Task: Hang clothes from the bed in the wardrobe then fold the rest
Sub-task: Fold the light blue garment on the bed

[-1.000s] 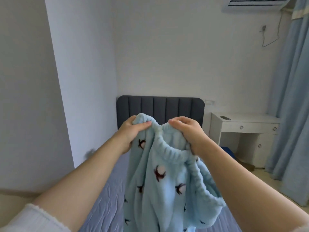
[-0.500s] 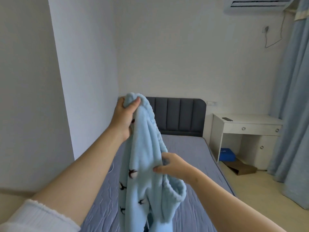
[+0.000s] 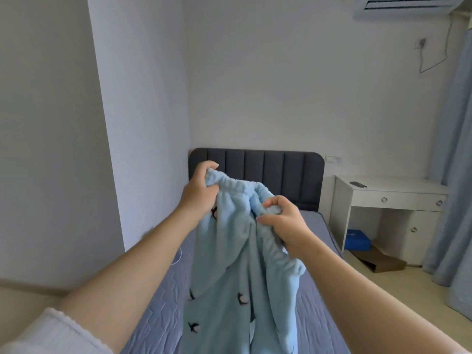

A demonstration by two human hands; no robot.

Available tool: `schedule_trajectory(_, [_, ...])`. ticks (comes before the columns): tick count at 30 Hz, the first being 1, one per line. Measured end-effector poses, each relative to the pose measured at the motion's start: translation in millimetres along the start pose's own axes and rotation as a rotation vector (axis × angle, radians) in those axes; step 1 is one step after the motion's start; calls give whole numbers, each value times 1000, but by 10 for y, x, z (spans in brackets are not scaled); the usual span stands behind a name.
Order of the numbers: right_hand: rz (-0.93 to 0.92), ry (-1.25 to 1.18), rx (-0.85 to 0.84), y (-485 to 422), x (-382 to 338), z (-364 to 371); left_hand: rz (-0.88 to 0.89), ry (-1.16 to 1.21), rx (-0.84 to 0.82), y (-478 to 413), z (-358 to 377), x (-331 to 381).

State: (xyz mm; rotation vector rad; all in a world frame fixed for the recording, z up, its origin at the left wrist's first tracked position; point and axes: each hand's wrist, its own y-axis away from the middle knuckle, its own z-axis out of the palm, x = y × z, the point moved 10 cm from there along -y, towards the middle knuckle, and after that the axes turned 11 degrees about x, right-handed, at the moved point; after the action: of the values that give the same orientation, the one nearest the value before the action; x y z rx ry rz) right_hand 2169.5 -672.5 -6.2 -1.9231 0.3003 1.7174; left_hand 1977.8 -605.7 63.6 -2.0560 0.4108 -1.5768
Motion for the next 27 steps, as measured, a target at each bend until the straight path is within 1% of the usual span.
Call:
schedule_trajectory(2, [24, -134, -6, -48, -95, -74, -55, -117, 20, -31, -93, -128])
schedule_trajectory(4, [-25, -161, -9, -81, -239, -118, -40, -345, -39, -5, -74, -189])
schedule_trajectory(5, [-65, -140, -18, -77, -321, -103, 3, -414, -106, 36, 10, -175])
schedule_trajectory(7, [-128, -77, -42, -55, -435, -30, 94, -425, -297, 197, 295, -117])
schedule_trajectory(9, [-143, 6, -60, -42, -442, 34, 144, -445, -479, 384, 551, -108])
schedule_trajectory(10, [-149, 55, -62, -37, -432, 49, 167, -492, -527, 441, 617, -129])
schedule_trajectory(12, [-169, 140, -60, -32, -405, 48, 241, -650, -528, 470, 639, -174])
schedule_trajectory(14, [-166, 184, -40, -41, -363, 26, 339, -798, -459, 466, 608, -172])
schedule_trajectory(16, [-155, 216, -13, -55, -319, 0, 386, -792, -427, 493, 642, -159])
schedule_trajectory(17, [-153, 238, -7, -61, -303, -9, 384, -757, -460, 517, 682, -172])
schedule_trajectory(19, [-167, 285, -8, -66, -298, -15, 358, -740, -599, 600, 783, -229])
schedule_trajectory(20, [-178, 296, -16, -65, -297, -9, 366, -787, -657, 632, 820, -253])
schedule_trajectory(21, [-191, 301, -29, -55, -298, 7, 387, -845, -680, 631, 838, -259])
schedule_trajectory(22, [-201, 307, -46, -44, -295, 28, 402, -878, -656, 579, 844, -245])
schedule_trajectory(23, [-212, 318, -62, -37, -283, 52, 386, -852, -598, 503, 823, -194])
schedule_trajectory(27, [-242, 344, -77, -63, -247, 58, 201, -466, -396, 182, 657, 26])
